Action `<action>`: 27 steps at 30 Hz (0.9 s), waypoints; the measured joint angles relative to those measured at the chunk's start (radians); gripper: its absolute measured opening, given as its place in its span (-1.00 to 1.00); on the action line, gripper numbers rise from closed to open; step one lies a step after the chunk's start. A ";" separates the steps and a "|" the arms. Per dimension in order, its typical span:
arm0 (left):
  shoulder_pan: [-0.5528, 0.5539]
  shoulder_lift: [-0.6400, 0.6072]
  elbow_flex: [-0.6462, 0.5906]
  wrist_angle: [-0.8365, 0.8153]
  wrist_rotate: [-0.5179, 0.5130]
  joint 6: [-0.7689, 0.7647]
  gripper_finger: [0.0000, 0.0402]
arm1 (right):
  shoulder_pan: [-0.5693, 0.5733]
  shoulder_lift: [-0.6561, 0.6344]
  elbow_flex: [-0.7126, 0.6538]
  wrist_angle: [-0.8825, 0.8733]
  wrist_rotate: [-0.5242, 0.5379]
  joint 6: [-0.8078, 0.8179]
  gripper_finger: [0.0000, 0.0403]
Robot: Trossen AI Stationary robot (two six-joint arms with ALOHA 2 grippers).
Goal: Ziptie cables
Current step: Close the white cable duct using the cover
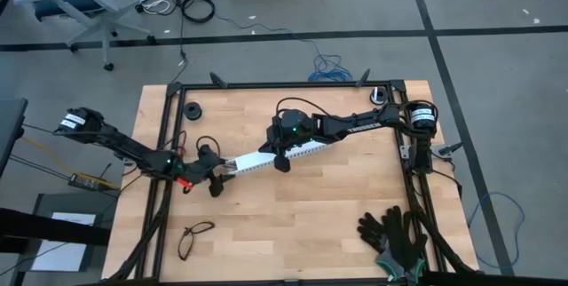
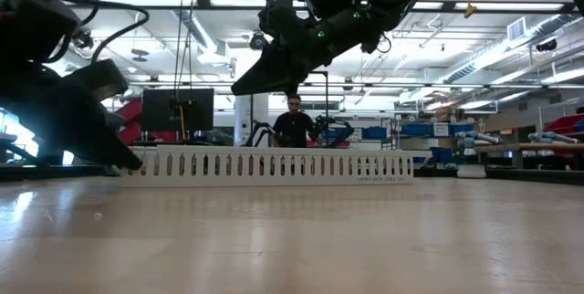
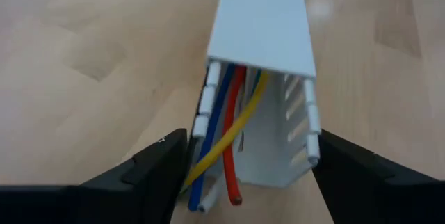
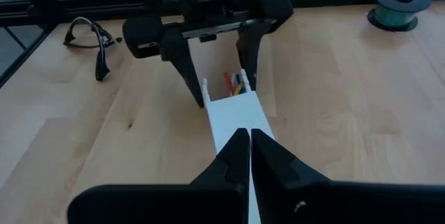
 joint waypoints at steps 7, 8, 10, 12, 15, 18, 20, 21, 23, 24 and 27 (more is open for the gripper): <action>0.000 0.018 -0.025 0.061 -0.051 0.036 0.34 | 0.000 0.000 0.000 0.000 -0.005 0.010 -1.00; 0.000 0.025 -0.025 0.061 -0.051 0.037 0.34 | 0.002 0.000 0.000 0.000 -0.006 0.010 -1.00; 0.000 0.044 -0.025 0.065 -0.051 0.037 0.34 | 0.005 0.000 0.000 0.000 -0.006 0.011 -1.00; 0.000 0.066 -0.025 0.069 -0.052 0.035 0.34 | 0.009 0.000 0.000 0.000 -0.005 0.011 -1.00; 0.000 0.094 -0.025 0.086 -0.052 0.024 0.34 | 0.013 0.000 0.000 0.000 -0.006 0.011 -1.00; 0.000 0.110 -0.025 0.104 -0.052 0.043 0.34 | 0.013 0.000 0.000 0.000 -0.006 0.011 -1.00; 0.000 0.115 -0.025 0.108 -0.057 0.051 0.32 | 0.013 0.000 0.000 0.000 -0.006 0.011 -1.00; 0.000 0.117 -0.025 0.108 -0.062 0.052 0.30 | 0.013 0.000 0.000 0.000 -0.006 0.011 -1.00; 0.000 0.117 -0.025 0.107 -0.079 0.060 0.24 | 0.013 0.000 0.000 0.000 -0.006 0.011 -1.00; 0.001 0.117 -0.025 0.107 -0.084 0.072 0.20 | 0.013 0.000 0.000 -0.002 -0.006 0.011 -1.00; 0.001 0.117 -0.026 0.113 -0.095 0.096 0.07 | 0.013 0.000 0.001 -0.039 0.001 0.011 -1.00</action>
